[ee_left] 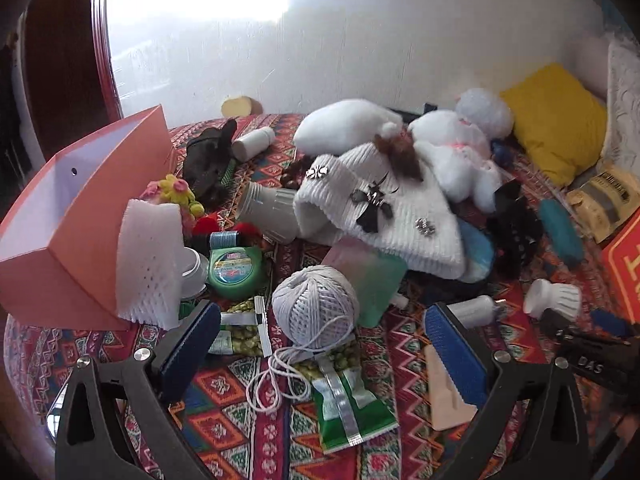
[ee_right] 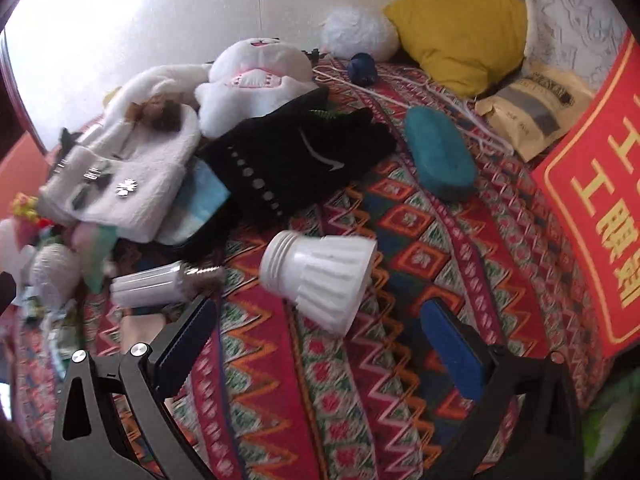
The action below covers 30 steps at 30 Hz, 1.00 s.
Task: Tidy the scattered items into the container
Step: 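Grasp the white string ball with the left tool while the right tool grasps the white cup, then carry the string ball and white cup into the pink box and release both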
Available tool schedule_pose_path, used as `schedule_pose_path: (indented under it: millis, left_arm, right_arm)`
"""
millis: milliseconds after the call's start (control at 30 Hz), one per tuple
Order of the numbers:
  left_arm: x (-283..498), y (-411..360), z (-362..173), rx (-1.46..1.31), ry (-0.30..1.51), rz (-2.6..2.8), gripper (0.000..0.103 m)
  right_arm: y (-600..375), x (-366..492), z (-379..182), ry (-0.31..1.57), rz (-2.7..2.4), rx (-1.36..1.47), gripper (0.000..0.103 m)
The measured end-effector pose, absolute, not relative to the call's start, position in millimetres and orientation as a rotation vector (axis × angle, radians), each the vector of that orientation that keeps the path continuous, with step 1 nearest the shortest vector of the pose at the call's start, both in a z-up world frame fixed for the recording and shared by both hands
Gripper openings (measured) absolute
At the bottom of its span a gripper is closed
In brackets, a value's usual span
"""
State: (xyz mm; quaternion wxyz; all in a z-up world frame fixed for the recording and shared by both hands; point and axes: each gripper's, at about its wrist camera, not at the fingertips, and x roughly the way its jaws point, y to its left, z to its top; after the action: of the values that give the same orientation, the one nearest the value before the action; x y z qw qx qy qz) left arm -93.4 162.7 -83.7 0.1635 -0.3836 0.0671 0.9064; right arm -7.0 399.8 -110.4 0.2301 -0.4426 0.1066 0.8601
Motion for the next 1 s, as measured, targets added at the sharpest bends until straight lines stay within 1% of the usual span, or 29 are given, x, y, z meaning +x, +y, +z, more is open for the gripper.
schedule_pose_path:
  millis: [100,267,333,400,433,500,533,567,633,667,767,867,1000]
  left_arm:
    - [-105.9,173.9,-97.6,-1.130,0.259,2.574,0.102]
    - [-129.1,178.1,-116.3,-1.244,0.218,2.538,0.094]
    - [-137.4,180.2,-125.9,-1.302,0.215,2.517,0.079]
    - [-144.5,181.2,-135.1,-1.366,0.246,2.518,0.072]
    - [-147.5,180.4,-138.1,-1.389,0.259,2.523,0.065]
    - [-154.4,176.3,-140.5,-1.420,0.222,2.501,0.065]
    - [-156.5,173.1,-139.1,-1.424,0.188,2.491,0.064]
    - [-157.4,170.3,-137.9,-1.427,0.163,2.485,0.064]
    - [-156.0,164.7,-134.9,-1.422,0.128,2.494,0.063]
    - [-154.4,163.1,-134.0,-1.421,0.130,2.506,0.063]
    - [-147.0,160.4,-127.0,-1.405,0.118,2.501,0.063]
    - [-134.8,159.1,-113.3,-1.341,0.130,2.515,0.063]
    - [-120.8,153.9,-96.5,-1.286,0.111,2.499,0.063]
  right_arm:
    - [403.2,-16.1,-121.0,0.289,2.343,-1.255,0.102]
    - [410.4,-25.6,-135.2,0.324,2.315,-1.310,0.102]
    - [412.1,-27.8,-139.7,0.336,2.301,-1.315,0.101]
    - [413.1,-29.1,-144.6,0.368,2.292,-1.328,0.098]
    - [413.7,-30.2,-147.7,0.378,2.287,-1.341,0.097]
    - [413.4,-32.1,-152.0,0.382,2.285,-1.359,0.090]
    - [413.3,-31.6,-152.0,0.396,2.300,-1.356,0.074]
    - [413.5,-29.8,-150.0,0.425,2.330,-1.341,0.046]
    - [413.5,-27.2,-144.8,0.467,2.375,-1.319,0.018]
    - [414.5,-25.8,-142.6,0.490,2.393,-1.313,0.012]
    - [418.9,-22.1,-137.3,0.542,2.426,-1.286,0.007]
    - [418.6,-18.4,-129.1,0.573,2.452,-1.254,0.005]
    - [412.7,-13.1,-117.7,0.563,2.499,-1.215,0.003]
